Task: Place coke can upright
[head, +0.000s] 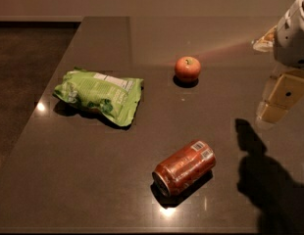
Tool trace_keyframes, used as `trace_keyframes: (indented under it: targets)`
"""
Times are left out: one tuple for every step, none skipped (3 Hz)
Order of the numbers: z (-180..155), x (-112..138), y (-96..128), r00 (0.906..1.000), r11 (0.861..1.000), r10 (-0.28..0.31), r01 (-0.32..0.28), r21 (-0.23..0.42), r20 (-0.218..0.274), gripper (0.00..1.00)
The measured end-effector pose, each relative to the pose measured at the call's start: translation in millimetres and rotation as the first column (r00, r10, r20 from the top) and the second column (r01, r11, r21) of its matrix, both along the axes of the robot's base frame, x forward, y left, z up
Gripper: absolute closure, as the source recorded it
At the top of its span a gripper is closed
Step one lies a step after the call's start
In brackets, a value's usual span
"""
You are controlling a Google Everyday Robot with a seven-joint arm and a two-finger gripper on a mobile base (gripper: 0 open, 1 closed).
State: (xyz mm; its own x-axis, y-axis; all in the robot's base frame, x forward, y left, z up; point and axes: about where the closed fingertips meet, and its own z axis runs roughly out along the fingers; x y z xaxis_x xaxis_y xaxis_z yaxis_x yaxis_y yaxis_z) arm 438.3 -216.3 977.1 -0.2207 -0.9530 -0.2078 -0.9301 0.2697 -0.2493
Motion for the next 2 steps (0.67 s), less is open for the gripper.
trace_keyframes:
  targets:
    - [0.3, 0.1, 0.5, 1.0000, 1.000, 0.001, -0.001, 0.000, 0.002, 0.00]
    - [-12.3, -7.2, 20.9, 0.9968, 0.997, 0.078, -0.078, 0.021, -0.018, 0.00]
